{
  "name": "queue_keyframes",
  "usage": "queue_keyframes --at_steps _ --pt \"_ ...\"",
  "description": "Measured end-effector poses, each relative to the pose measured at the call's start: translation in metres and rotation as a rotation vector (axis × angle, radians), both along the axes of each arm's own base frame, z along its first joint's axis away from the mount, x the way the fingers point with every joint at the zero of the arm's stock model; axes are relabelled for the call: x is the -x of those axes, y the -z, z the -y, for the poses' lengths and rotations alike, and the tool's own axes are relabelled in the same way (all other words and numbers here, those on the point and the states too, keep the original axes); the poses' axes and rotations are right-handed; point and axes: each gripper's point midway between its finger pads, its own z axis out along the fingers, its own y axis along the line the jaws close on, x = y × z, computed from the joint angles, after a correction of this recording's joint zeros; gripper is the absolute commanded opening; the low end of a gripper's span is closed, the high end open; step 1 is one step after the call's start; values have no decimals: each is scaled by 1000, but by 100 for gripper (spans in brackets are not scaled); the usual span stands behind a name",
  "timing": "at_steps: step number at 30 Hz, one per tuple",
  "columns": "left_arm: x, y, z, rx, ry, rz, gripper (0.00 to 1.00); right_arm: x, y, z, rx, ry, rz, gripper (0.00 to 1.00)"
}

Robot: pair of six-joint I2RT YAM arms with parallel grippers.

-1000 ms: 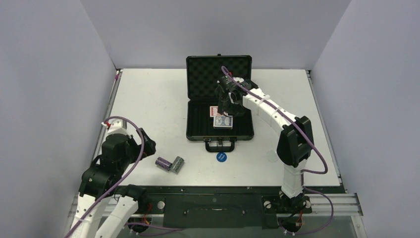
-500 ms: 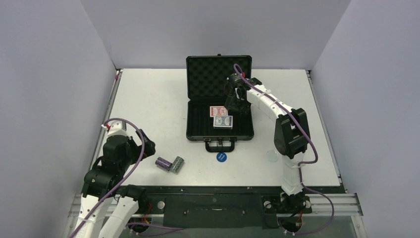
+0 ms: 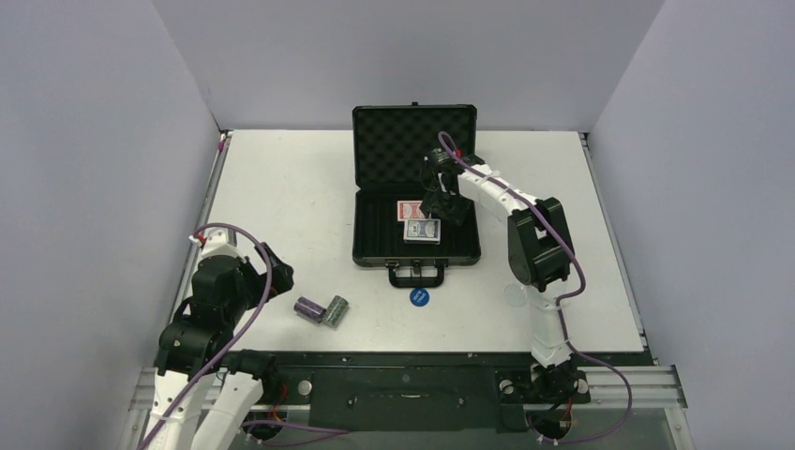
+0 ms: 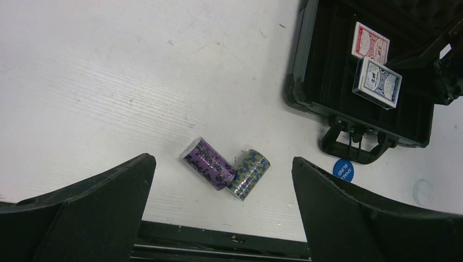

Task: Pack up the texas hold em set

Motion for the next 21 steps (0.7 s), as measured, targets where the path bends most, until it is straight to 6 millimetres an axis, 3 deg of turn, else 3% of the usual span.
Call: queue_keyframes --at_steps 14,21 --pt "-1 -2 1 9 4 8 96 -1 3 -8 -21 19 1 51" --pt "-1 1 1 10 7 5 96 7 3 -23 -23 -15 3 48"
